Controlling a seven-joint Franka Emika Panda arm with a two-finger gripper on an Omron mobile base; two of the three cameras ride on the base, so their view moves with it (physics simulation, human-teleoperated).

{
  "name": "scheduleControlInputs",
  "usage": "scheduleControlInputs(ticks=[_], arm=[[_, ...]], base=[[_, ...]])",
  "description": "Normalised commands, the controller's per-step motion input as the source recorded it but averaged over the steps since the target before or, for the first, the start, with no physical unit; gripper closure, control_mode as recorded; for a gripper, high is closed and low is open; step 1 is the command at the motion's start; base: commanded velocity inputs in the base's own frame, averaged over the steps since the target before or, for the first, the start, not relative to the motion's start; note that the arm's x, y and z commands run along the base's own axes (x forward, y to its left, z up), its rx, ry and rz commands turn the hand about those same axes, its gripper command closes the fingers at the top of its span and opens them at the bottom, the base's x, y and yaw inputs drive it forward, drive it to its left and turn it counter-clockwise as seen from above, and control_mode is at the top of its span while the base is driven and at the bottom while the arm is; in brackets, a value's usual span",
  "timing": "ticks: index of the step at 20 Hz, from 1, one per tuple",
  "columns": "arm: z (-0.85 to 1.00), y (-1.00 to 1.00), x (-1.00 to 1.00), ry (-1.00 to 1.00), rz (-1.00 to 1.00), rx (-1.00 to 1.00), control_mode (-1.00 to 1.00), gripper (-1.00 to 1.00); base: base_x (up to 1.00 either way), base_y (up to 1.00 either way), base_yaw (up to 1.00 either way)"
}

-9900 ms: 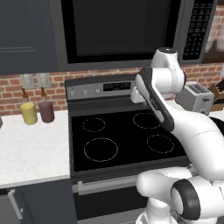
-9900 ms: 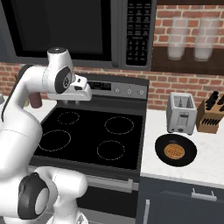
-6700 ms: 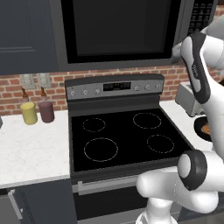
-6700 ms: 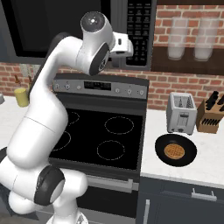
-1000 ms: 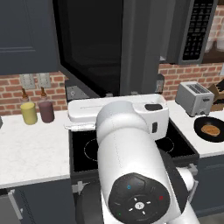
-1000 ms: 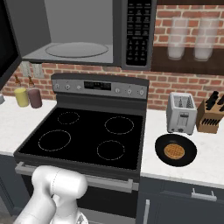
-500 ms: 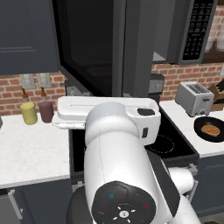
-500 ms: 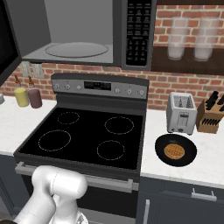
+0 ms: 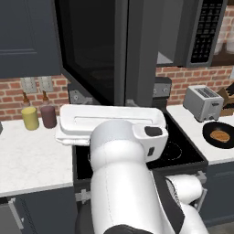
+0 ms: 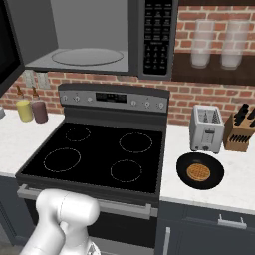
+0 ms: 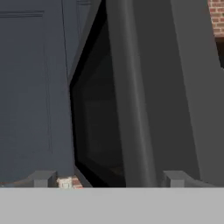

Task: Open the microwave, place the bowl with waffle inside the microwave, then close the microwave door and turn it on.

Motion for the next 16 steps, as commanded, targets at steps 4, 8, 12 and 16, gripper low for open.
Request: scheduleControlInputs(ticks=[4,8,12,16], arm=[[-0.26,-0.13,-0.91,-0.25,0.00,0.00,-1.00,-1.00],[0.00,-0.34,-1.00,-0.31,0.00,0.03,-1.00,-1.00],[-0.01,-0.45,-0.96,-0.22,0.00,0.04,-1.00,-1.00],[0.02,-1.00,-0.10,0.00,0.00,0.14,-1.00,-1.00]], base=[[0.00,0.00,0.00],[0.00,0.00,0.00],[0.00,0.00,0.00],[0.00,0.00,0.00]])
